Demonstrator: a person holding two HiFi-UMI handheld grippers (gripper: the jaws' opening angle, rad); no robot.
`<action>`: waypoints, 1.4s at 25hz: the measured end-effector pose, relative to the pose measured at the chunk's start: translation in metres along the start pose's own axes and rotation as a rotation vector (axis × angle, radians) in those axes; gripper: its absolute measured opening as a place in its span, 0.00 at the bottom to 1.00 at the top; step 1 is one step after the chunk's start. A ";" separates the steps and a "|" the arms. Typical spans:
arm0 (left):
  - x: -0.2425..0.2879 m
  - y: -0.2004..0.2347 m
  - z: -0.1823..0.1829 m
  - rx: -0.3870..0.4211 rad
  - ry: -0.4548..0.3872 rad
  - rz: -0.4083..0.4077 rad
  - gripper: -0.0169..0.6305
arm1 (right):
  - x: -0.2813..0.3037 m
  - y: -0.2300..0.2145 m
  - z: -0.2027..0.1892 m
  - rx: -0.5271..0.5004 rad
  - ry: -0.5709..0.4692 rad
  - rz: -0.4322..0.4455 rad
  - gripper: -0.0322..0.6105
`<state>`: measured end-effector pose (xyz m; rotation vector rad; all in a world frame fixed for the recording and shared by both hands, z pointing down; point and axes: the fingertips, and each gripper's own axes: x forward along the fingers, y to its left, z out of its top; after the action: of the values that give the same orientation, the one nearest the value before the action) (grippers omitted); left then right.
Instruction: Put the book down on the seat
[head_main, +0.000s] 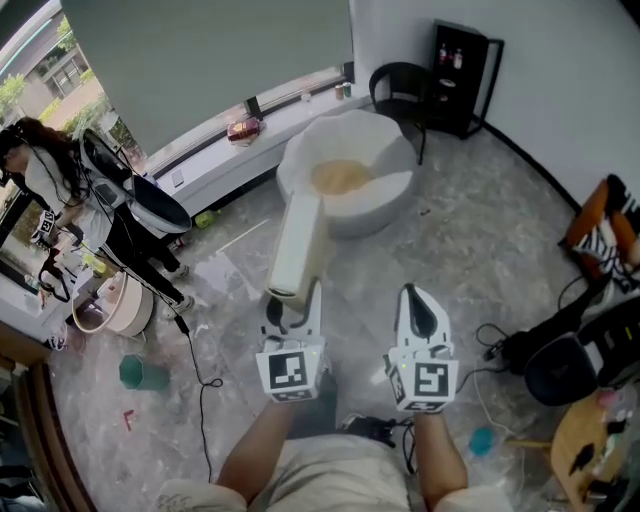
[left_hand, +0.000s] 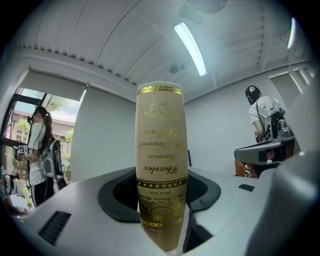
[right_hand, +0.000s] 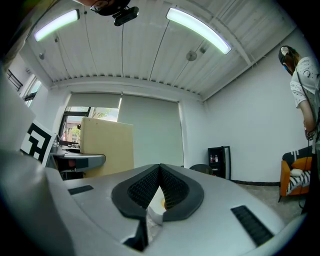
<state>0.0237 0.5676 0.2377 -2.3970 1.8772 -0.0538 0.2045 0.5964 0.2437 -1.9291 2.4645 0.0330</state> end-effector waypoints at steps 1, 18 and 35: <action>0.004 0.003 -0.002 -0.006 -0.001 -0.002 0.37 | 0.005 0.000 -0.001 -0.004 0.001 -0.004 0.05; 0.149 0.111 -0.031 -0.056 0.015 -0.008 0.37 | 0.190 0.040 0.010 -0.074 -0.004 0.004 0.05; 0.233 0.170 -0.059 -0.053 0.017 -0.029 0.37 | 0.301 0.054 -0.007 -0.081 -0.008 0.003 0.05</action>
<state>-0.0892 0.2984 0.2728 -2.4661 1.8750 -0.0265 0.0796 0.3176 0.2446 -1.9518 2.4981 0.1418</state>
